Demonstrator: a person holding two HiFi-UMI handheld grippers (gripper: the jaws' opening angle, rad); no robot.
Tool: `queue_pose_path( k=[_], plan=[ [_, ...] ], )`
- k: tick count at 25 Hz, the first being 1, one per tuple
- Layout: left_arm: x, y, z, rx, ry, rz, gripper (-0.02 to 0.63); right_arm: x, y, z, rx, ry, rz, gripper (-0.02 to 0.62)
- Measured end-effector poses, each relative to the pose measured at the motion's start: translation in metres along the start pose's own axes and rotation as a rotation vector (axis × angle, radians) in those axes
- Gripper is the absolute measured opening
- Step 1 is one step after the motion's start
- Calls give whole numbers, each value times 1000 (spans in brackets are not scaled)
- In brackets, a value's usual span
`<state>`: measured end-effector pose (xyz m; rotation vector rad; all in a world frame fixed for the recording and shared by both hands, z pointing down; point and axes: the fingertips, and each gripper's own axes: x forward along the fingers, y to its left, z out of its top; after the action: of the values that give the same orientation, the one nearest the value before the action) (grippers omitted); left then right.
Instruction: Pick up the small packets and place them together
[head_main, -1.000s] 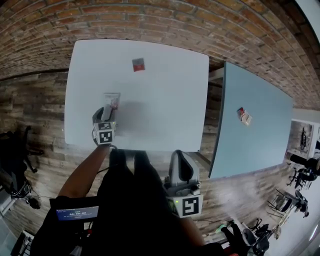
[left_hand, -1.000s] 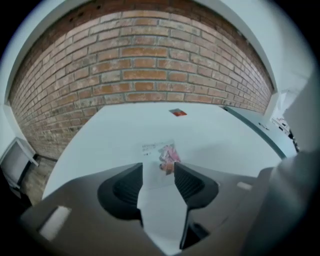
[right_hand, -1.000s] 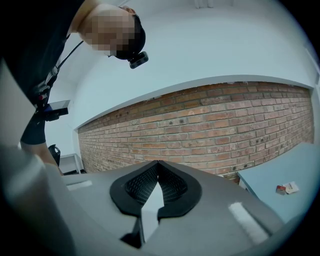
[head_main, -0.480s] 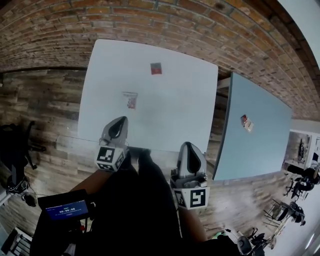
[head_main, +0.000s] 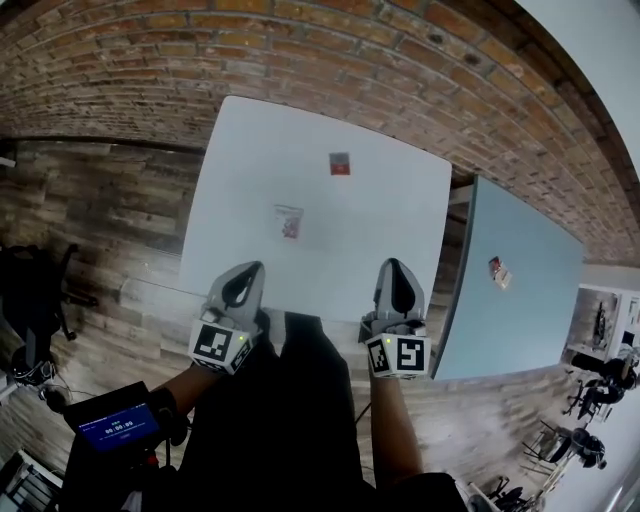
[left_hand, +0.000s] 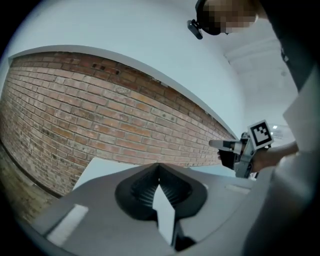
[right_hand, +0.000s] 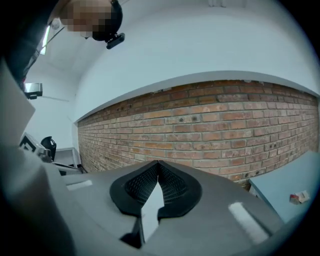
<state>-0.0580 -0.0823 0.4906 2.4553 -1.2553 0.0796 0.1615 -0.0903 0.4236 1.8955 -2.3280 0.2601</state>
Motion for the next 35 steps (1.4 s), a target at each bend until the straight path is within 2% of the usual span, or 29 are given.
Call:
queue_pose_path(
  k=[3, 5, 10, 13, 17, 20, 25, 31, 35],
  plan=[
    [12, 6, 9, 11, -23, 23, 0, 47, -18, -15, -6, 42, 36, 8],
    [23, 12, 17, 12, -41, 50, 0, 83, -27, -29, -6, 72, 84, 93],
    [38, 17, 40, 11, -80, 133, 0, 174, -45, -84, -41, 222, 169, 92],
    [51, 17, 54, 21, -73, 162, 0, 215, -55, -121, -28, 311, 171, 92],
    [78, 11, 75, 17, -136, 168, 0, 243, -62, -168, 8, 409, 164, 92],
    [97, 8, 73, -8, -97, 179, 0, 262, -61, -188, 17, 440, 177, 86],
    [119, 3, 78, -20, -106, 171, 0, 294, -60, -217, 4, 527, 192, 101],
    [118, 12, 72, -40, -82, 196, 0, 323, -65, -236, -12, 580, 171, 103],
    [112, 21, 65, -52, -65, 225, 0, 325, -67, -256, -22, 665, 147, 104]
  ],
)
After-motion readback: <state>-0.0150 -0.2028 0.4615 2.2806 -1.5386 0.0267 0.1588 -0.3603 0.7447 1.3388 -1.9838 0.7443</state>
